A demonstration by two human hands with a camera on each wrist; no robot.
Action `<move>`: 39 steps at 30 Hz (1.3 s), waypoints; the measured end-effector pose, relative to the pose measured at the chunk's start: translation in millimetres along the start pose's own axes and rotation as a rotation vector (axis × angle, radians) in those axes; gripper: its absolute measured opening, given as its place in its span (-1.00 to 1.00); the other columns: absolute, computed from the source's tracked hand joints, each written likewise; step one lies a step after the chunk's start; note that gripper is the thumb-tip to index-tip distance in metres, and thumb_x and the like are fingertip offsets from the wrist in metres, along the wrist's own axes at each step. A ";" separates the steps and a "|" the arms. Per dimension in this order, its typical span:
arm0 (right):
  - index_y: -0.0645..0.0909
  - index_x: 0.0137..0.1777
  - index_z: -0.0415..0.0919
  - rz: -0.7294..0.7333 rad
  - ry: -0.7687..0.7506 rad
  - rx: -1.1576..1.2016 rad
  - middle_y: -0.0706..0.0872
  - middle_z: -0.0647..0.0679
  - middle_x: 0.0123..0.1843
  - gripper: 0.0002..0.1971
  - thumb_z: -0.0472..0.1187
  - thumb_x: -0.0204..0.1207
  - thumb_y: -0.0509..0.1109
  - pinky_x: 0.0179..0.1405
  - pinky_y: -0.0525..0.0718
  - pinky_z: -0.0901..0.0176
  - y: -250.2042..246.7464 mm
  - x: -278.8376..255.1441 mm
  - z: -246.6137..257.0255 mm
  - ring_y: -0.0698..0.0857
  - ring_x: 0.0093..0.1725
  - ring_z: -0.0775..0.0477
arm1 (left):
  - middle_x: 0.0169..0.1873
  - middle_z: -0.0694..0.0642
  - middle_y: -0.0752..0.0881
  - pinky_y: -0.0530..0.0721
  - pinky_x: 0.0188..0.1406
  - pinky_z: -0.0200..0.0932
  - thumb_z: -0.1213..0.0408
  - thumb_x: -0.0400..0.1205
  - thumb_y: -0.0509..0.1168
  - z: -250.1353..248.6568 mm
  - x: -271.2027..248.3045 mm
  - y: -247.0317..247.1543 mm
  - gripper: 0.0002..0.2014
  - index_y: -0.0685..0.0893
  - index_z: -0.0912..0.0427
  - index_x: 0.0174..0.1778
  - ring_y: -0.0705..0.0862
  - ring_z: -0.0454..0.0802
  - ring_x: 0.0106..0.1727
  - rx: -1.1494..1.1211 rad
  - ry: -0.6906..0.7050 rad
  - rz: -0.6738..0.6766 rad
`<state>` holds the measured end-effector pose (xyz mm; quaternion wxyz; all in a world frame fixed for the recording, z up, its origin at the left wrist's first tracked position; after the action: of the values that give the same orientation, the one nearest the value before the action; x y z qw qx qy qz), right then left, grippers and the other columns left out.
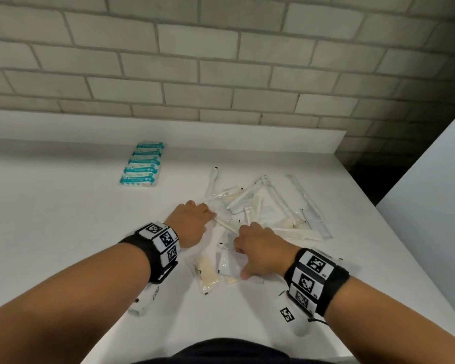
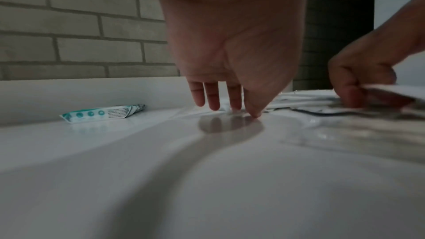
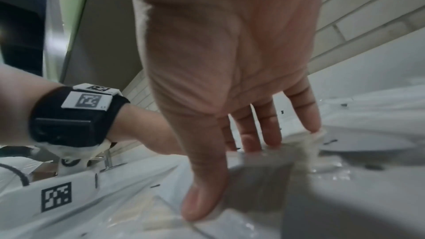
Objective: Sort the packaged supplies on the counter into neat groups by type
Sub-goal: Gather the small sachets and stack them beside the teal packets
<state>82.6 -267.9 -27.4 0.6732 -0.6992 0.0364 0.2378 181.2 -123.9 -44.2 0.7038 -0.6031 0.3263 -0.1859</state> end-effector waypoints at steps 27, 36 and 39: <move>0.37 0.20 0.02 0.201 0.263 0.270 0.44 0.15 -0.13 -0.45 -0.17 0.29 0.58 -0.33 0.44 0.25 41.3 -116.4 -168.2 0.50 -0.15 0.04 | 0.27 0.08 0.51 0.55 0.24 0.02 -0.22 0.52 0.33 -13.2 31.6 -13.3 -0.42 0.48 -0.03 0.41 0.51 0.12 0.27 -0.097 -0.156 -0.038; 0.47 0.04 0.00 0.087 0.142 0.150 0.45 0.07 0.01 -0.63 0.08 0.34 0.48 0.04 0.43 0.11 28.8 -91.7 -148.9 0.44 0.09 -0.05 | 0.12 0.07 0.67 0.61 -0.01 -0.12 -0.19 0.35 0.51 -13.0 25.1 -10.3 -0.30 0.46 0.12 0.27 0.66 0.03 0.03 -0.321 -0.327 -0.004; 0.36 -0.28 0.04 0.153 0.133 0.127 0.45 0.05 0.00 -0.73 0.11 0.36 0.40 0.05 0.48 0.11 35.4 -88.7 -152.2 0.43 0.07 -0.04 | 0.08 0.09 0.66 0.50 -0.08 -0.20 -0.10 0.42 0.50 -6.5 25.3 -8.3 -0.48 0.58 0.14 0.15 0.64 0.04 0.03 -0.354 -0.336 -0.012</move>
<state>34.1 -440.9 -29.3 0.6920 -0.6646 0.1494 0.2388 196.0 -146.8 -42.5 0.6301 -0.7416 0.2286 -0.0272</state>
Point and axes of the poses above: each hand's wrist, its own x-axis towards the middle knuckle, its own y-axis out of the palm, z = x × y, the point moved 4 cm from there along x, towards the middle knuckle
